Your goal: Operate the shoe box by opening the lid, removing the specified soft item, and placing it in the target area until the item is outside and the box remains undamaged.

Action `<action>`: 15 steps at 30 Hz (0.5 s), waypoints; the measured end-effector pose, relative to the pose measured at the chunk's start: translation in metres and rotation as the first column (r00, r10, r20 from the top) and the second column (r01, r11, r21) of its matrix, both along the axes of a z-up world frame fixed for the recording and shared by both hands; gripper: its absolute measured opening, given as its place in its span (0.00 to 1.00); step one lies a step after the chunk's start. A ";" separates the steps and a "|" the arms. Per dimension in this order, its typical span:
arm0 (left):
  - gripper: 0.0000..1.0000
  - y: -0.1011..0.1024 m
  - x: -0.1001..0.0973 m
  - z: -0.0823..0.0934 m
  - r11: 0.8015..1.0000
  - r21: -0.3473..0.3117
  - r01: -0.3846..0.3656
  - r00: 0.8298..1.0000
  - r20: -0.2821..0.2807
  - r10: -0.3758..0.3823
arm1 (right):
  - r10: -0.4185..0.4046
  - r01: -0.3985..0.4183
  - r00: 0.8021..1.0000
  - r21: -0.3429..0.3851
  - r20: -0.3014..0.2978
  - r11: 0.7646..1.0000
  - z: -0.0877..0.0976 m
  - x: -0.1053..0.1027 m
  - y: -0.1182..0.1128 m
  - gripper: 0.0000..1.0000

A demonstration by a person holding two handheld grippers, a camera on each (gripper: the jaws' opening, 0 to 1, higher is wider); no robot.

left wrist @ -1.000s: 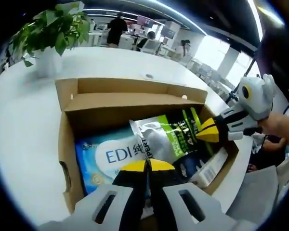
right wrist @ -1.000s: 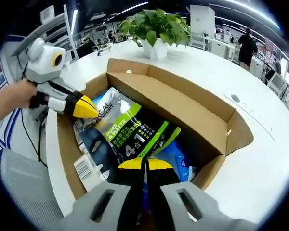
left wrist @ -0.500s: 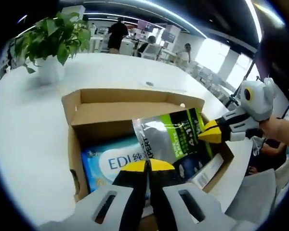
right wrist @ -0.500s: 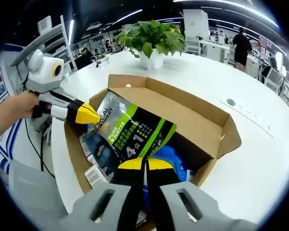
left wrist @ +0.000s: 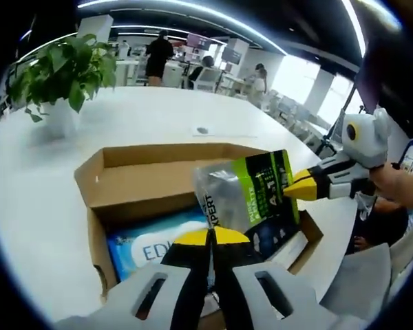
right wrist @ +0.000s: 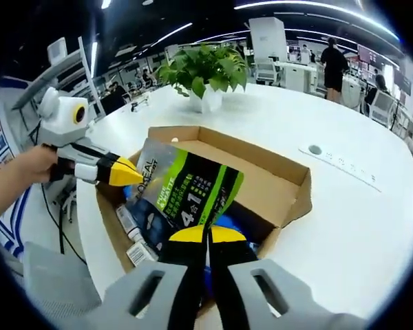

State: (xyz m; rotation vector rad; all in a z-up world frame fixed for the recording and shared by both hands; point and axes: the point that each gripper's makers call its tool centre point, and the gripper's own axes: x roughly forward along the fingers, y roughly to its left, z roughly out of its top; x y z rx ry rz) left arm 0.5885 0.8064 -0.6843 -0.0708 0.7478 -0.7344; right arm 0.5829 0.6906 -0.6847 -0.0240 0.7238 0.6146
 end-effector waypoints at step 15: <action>0.00 -0.043 0.001 0.017 0.997 -0.037 0.068 0.998 0.020 -0.067 | -0.097 0.097 0.995 0.023 0.010 0.995 0.020 -0.004 -0.043 0.00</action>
